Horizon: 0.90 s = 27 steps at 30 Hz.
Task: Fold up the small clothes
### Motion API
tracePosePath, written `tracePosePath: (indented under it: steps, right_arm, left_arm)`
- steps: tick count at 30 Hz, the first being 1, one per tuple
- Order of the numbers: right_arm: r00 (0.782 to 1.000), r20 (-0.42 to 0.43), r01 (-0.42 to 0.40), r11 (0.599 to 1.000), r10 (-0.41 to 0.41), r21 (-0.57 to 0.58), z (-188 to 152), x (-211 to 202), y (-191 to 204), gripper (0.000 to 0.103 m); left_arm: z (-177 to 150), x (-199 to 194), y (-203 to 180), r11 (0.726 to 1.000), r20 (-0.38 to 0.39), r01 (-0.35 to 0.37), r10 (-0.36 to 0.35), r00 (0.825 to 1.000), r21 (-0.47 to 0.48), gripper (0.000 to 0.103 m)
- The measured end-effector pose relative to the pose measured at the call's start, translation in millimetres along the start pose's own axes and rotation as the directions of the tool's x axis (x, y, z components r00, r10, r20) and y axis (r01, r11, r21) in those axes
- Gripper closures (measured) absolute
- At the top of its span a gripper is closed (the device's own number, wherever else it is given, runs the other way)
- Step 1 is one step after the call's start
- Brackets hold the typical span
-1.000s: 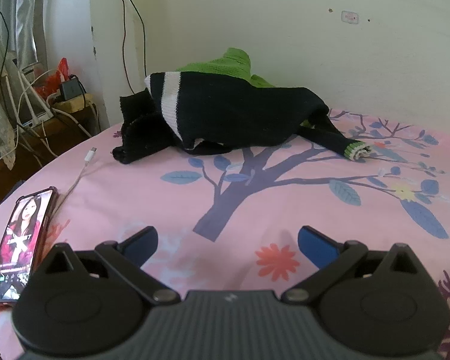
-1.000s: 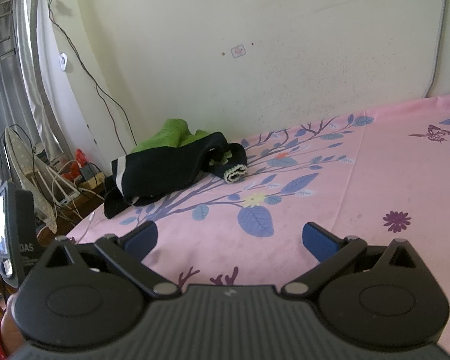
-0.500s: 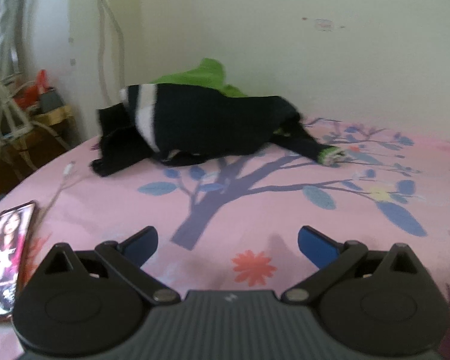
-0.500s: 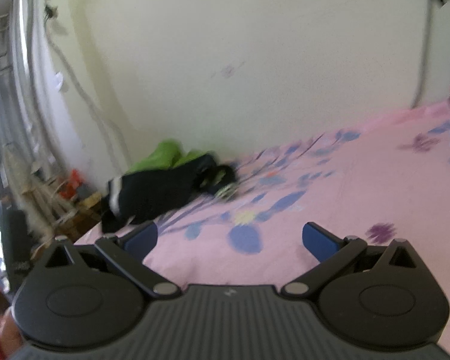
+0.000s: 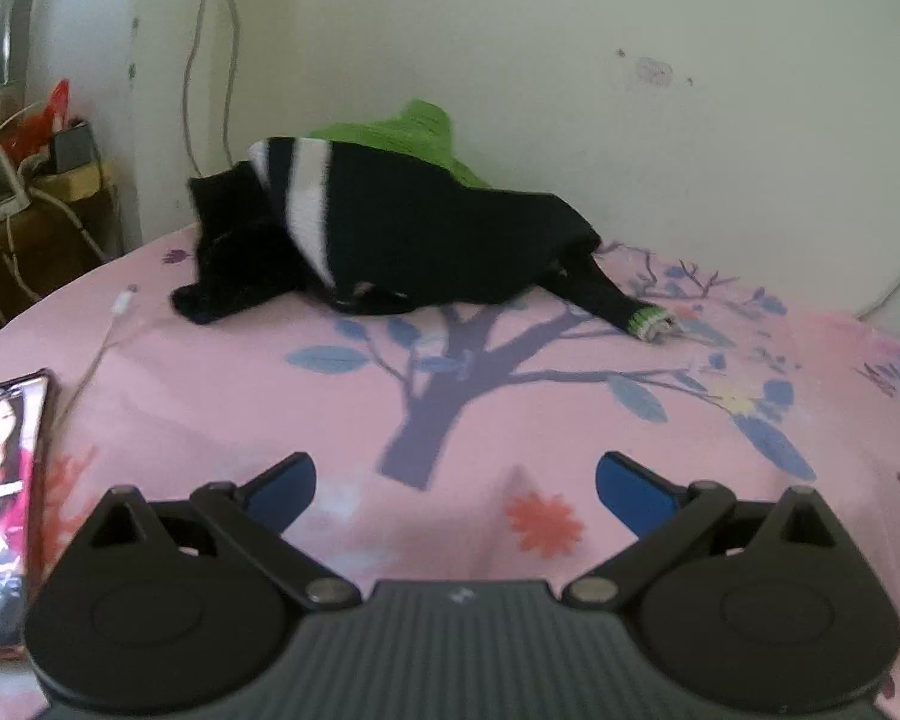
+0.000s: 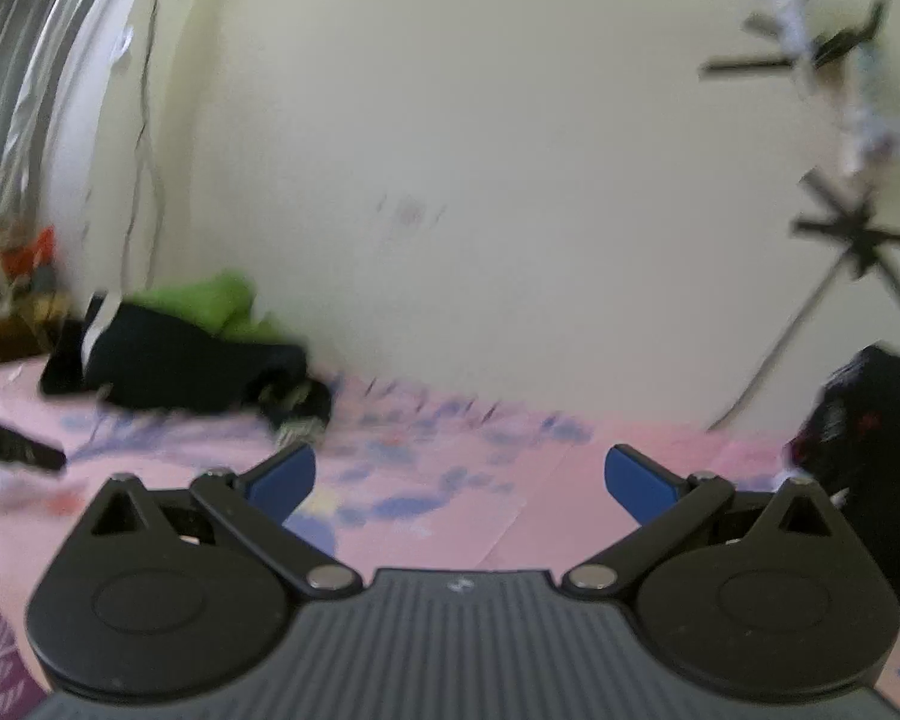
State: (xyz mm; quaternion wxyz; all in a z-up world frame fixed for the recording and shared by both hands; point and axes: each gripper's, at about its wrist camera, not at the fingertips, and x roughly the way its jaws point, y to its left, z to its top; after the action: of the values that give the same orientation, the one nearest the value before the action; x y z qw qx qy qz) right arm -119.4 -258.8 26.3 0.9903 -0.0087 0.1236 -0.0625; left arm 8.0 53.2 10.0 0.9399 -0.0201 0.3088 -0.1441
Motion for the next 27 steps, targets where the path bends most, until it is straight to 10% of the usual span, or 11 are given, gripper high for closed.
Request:
tracePosePath:
  steps: [3, 5, 9, 11, 15, 18, 19, 20, 27]
  right_arm:
    - [0.985, -0.109, -0.133, 0.990, 0.136, 0.038, 16.2, 29.7, 6.0, 0.017]
    - [0.954, -0.164, -0.244, 0.967, 0.253, 0.071, 40.0, 59.1, 22.9, 0.059]
    - [0.877, -0.220, -0.421, 0.903, 0.428, 0.082, 90.5, 131.7, 85.6, 0.040]
    - [0.852, -0.217, -0.477, 0.877, 0.477, 0.055, 112.8, 162.1, 132.8, 0.009]
    - [0.786, -0.217, -0.596, 0.803, 0.579, -0.017, 131.1, 204.8, 217.4, 0.007]
    - [0.816, -0.277, -0.559, 0.814, 0.508, -0.155, 119.0, 228.7, 267.9, 0.028]
    - [0.838, -0.298, -0.525, 0.826, 0.458, -0.208, 113.1, 234.2, 276.4, 0.068]
    - [0.854, -0.300, -0.497, 0.837, 0.425, -0.229, 110.3, 237.2, 275.1, 0.087]
    - [0.880, -0.218, -0.434, 0.901, 0.423, -0.002, 138.3, 189.5, 147.1, 0.099]
  left_arm:
    - [1.4, -13.3, 27.6, 0.999, 0.091, -0.012, 0.015, 0.996, -0.032, 0.000]
    - [4.0, -13.5, 42.4, 0.996, 0.131, -0.047, 0.057, 0.990, -0.072, 0.000]
    - [6.1, -7.2, 82.0, 0.969, 0.177, -0.010, 0.055, 0.983, -0.249, 0.000]
    - [4.3, -4.7, 98.5, 0.946, 0.176, 0.030, 0.029, 0.984, -0.324, 0.000]
    - [-0.3, -4.5, 114.9, 0.915, 0.192, 0.071, 0.008, 0.981, -0.398, 0.000]
    - [-0.2, -5.1, 111.1, 0.922, 0.194, 0.082, -0.008, 0.981, -0.379, 0.000]
    - [-0.6, -6.6, 109.6, 0.924, 0.195, 0.085, -0.011, 0.981, -0.373, 0.000]
    - [-0.4, -7.1, 108.3, 0.925, 0.197, 0.087, -0.013, 0.980, -0.369, 0.000]
    - [-1.0, -5.9, 109.0, 0.921, 0.202, 0.121, -0.048, 0.978, -0.370, 0.000]
